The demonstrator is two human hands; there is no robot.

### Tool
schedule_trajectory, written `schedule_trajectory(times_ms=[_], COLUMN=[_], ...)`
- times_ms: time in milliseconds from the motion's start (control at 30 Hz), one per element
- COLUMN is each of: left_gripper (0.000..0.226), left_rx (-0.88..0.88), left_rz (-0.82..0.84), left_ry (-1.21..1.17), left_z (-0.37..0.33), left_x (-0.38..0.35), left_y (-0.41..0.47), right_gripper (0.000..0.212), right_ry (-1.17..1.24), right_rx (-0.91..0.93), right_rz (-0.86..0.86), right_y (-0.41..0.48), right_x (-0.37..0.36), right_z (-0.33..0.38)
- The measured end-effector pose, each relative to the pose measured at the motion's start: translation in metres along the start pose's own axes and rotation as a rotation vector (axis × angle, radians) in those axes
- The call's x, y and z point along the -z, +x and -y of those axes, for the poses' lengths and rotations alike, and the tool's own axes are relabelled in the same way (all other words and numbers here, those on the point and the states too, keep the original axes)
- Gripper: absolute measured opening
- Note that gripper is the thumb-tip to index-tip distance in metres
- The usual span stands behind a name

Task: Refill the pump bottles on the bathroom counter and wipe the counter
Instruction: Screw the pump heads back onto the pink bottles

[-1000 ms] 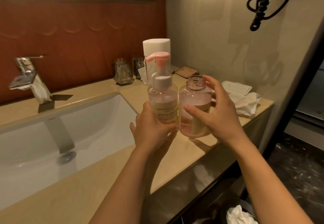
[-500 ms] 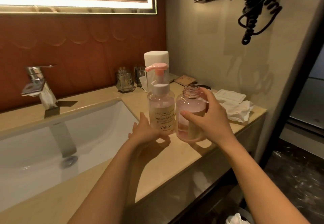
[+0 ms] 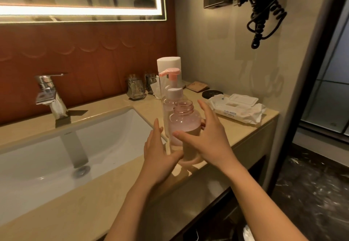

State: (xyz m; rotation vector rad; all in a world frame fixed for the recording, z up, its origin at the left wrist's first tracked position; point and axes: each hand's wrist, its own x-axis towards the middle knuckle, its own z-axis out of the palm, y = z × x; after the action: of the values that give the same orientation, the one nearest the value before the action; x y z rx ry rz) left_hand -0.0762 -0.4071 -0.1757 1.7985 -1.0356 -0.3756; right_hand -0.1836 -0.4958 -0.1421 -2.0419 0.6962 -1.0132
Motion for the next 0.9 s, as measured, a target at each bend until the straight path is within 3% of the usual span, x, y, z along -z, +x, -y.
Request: schedule_trajectory(times_ms=[200,333,467,567,633,900], left_gripper=[0.125,0.107,0.105,0.103,0.099,0.092], left_rx=[-0.074,-0.122,-0.129,-0.109,-0.105,-0.081], left_rz=[-0.025,-0.061,-0.072,-0.06,-0.058,-0.062], left_ry=[-0.018,-0.052,-0.078,-0.074,-0.067,-0.059], left_z=[0.008,0.01,0.017,0.015,0.014,0.013], left_x=[0.001,-0.001,-0.001,-0.001,0.0,0.0], left_y=[-0.008,-0.008,-0.006,-0.006,-0.007,-0.009], right_gripper=[0.099,0.102,0.073,0.046,0.044,0.052], right_ry=[0.002,0.108,0.244,0.163,0.065,-0.434], right_rx=[0.079,0.052,-0.006,-0.035,-0.063,-0.217], right_rz=[0.032,0.091,-0.055,-0.227,-0.259,-0.059], right_y=[-0.006,-0.005,0.01,0.033,0.048,0.085], right_x=[-0.019,-0.018,0.0,0.009,0.009,-0.021], right_z=[0.01,0.012,0.005,-0.015,-0.027,-0.055])
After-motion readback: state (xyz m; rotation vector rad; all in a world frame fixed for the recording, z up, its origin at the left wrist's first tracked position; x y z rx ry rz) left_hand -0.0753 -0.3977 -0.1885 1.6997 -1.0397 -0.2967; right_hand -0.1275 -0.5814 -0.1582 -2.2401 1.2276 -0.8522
